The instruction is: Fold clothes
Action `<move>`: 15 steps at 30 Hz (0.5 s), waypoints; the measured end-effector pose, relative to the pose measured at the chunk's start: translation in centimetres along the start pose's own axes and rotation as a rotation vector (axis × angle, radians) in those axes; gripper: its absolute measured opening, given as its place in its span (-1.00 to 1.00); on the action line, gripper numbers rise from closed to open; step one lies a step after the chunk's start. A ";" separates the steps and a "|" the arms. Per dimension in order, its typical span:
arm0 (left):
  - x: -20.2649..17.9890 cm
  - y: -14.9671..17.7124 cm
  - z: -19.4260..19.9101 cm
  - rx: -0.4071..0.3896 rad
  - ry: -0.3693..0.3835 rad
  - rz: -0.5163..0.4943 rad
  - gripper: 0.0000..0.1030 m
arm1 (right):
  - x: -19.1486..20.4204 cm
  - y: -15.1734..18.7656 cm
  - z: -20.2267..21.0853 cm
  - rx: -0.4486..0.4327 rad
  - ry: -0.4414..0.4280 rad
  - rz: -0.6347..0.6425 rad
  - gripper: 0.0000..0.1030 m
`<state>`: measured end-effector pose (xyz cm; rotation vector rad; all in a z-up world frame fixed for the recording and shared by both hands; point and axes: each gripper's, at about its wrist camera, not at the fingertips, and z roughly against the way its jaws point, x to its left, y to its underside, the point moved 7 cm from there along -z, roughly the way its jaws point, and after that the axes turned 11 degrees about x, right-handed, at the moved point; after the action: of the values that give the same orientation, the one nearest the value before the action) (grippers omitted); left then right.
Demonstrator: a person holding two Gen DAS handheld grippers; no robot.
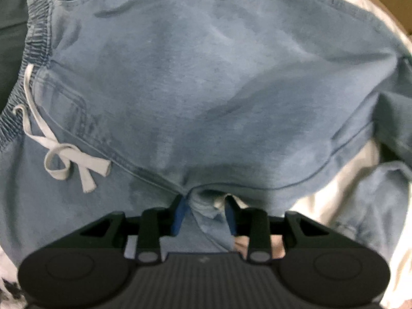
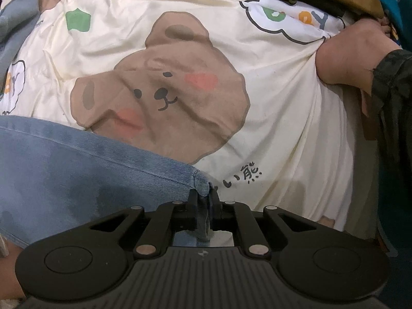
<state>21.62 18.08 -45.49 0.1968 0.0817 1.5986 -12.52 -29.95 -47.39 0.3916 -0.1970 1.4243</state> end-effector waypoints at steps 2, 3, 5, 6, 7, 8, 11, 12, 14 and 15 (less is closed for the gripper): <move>0.2 0.1 0.2 0.006 0.014 0.010 -0.31 | -0.4 -0.2 -0.3 -0.013 -0.021 -0.012 -0.84; 0.3 0.1 0.0 0.009 0.009 0.010 -0.31 | -0.6 -0.4 -0.5 -0.025 -0.026 -0.015 -0.83; 0.5 0.2 -0.8 0.021 -0.013 0.005 -0.31 | -0.9 -0.8 -1.1 -0.048 -0.033 -0.009 -0.82; 0.6 0.3 -1.1 0.025 -0.023 0.003 -0.31 | -0.9 -0.9 -1.4 -0.053 -0.036 -0.005 -0.78; 0.6 0.3 -1.3 0.025 -0.029 0.003 -0.31 | -1.0 -1.1 -1.7 -0.057 -0.037 -0.003 -0.76; 0.7 0.4 -1.5 0.024 -0.036 0.001 -0.31 | -1.1 -1.2 -2.0 -0.063 -0.038 -0.007 -0.67; 0.8 0.4 -1.9 0.028 -0.048 -0.007 -0.29 | -1.7 -1.6 -2.4 -0.086 -0.050 -0.043 -0.22; 0.9 0.4 -1.9 0.029 -0.051 -0.008 -0.29 | -1.9 -1.8 -2.5 -0.100 -0.066 -0.061 -0.16; 1.1 0.4 -2.1 0.034 -0.057 -0.010 -0.28 | -1.9 -2.2 -2.6 -0.116 -0.091 -0.075 -0.15; 1.2 0.3 -2.2 0.036 -0.057 -0.007 -0.28 | -1.8 -2.4 -2.8 -0.121 -0.095 -0.071 -0.14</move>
<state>20.87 19.37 -47.51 0.2703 0.0671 1.5838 -10.74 -30.80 -50.94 0.3632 -0.3411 1.3178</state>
